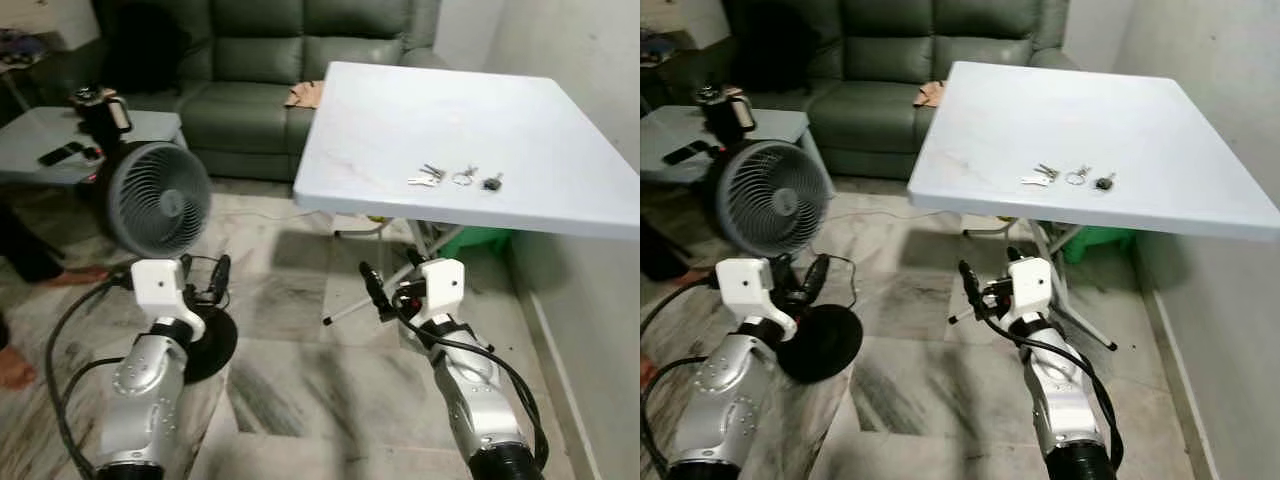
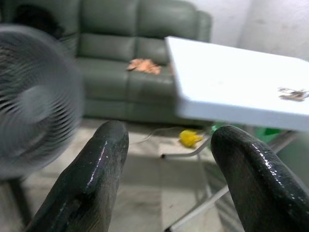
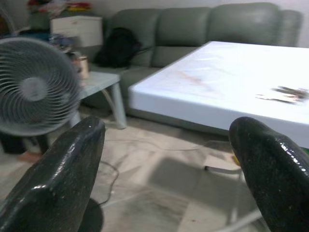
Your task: Hang keys on a hook
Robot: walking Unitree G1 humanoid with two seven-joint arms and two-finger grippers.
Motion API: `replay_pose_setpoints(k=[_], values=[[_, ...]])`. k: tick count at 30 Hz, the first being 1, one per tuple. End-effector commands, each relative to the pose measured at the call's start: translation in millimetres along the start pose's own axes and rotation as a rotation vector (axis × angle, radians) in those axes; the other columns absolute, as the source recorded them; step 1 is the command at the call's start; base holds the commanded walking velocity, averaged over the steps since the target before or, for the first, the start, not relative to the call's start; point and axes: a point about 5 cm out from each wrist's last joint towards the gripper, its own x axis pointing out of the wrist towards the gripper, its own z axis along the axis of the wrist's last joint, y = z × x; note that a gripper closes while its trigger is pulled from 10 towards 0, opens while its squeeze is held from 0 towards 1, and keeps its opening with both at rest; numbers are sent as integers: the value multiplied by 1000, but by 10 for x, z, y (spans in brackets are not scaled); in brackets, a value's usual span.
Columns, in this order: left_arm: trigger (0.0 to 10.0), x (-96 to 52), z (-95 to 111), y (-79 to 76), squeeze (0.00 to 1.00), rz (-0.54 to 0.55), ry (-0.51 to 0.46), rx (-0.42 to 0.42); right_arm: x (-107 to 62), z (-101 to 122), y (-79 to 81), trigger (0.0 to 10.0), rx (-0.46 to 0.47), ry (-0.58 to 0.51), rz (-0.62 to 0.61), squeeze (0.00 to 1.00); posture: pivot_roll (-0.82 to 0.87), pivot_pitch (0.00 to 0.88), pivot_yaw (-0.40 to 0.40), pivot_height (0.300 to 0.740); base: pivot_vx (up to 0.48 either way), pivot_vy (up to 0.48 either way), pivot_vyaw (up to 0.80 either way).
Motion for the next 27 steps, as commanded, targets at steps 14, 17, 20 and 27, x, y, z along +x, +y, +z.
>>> replay_pose_setpoints(k=[14, 17, 20, 27], values=[[10000, 42, -23, -107, 0, -38, 6, 0, -41, -10, -66, 10000, -16, 11, -17, 0, -129, 0, 20, 724, 469, 0, 0], [10000, 48, -27, -113, 0, -38, 5, -2, -39, -8, -70, 10000, -20, 12, -13, 0, -125, 0, 15, 724, 467, 0, 0], [10000, 50, -29, -116, 0, -37, 5, -4, -36, -7, -67, 10000, -21, 12, -10, 0, -125, 0, 15, 724, 469, 0, 0], [10000, 50, -34, -118, 0, -37, 3, -3, -28, -10, -52, 10000, -25, 14, 3, 0, -119, 0, 8, 724, 466, 0, 0]])
